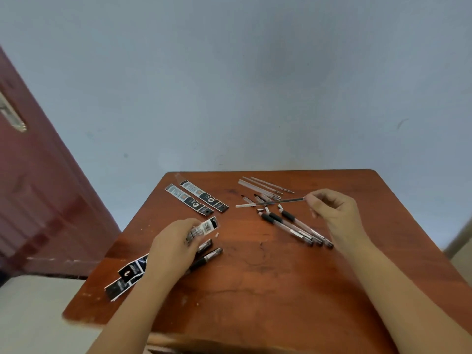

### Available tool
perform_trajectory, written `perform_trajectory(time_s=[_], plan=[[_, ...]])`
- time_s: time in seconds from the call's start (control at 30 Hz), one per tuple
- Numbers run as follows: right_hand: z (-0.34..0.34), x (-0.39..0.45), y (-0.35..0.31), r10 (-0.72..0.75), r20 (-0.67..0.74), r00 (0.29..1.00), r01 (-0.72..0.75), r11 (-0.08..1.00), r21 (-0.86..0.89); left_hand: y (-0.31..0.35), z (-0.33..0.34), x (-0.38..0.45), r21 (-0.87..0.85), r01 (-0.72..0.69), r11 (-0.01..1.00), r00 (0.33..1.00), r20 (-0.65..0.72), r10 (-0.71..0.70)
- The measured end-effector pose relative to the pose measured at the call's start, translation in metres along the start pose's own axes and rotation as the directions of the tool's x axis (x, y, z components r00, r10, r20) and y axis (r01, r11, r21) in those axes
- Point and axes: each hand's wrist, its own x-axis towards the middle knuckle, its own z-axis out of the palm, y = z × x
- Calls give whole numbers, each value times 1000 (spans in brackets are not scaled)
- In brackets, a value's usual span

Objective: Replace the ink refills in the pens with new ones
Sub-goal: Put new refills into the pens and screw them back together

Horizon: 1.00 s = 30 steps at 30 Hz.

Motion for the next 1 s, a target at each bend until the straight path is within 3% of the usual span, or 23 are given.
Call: perform_trajectory(time_s=[0.23, 0.37, 0.53, 0.63, 0.77, 0.87, 1.0], plan=[[21, -13, 5, 28, 135, 990, -11, 992, -127, -42, -1, 6, 129, 142, 981, 986, 64, -151], [26, -16, 7, 18, 156, 988, 10, 984, -178, -49, 2, 11, 156, 139, 978, 988, 46, -147], [27, -18, 10, 11, 151, 988, 22, 976, -215, -31, 3, 10, 122, 42, 992, 996, -85, -31], [27, -19, 10, 11, 179, 984, 20, 985, -169, -3, 9, 7, 19, -212, 977, 968, -135, 213], [30, -20, 10, -14, 217, 976, 50, 986, -158, 37, 23, 1, -37, -439, 898, 898, -34, 438], [31, -20, 12, -37, 229, 973, 79, 981, -178, 51, 37, 1, -156, -461, 874, 885, -3, 466], [28, -16, 13, -25, 346, 938, 164, 911, -379, 43, 53, 2, -277, -431, 859, 900, -59, 433]])
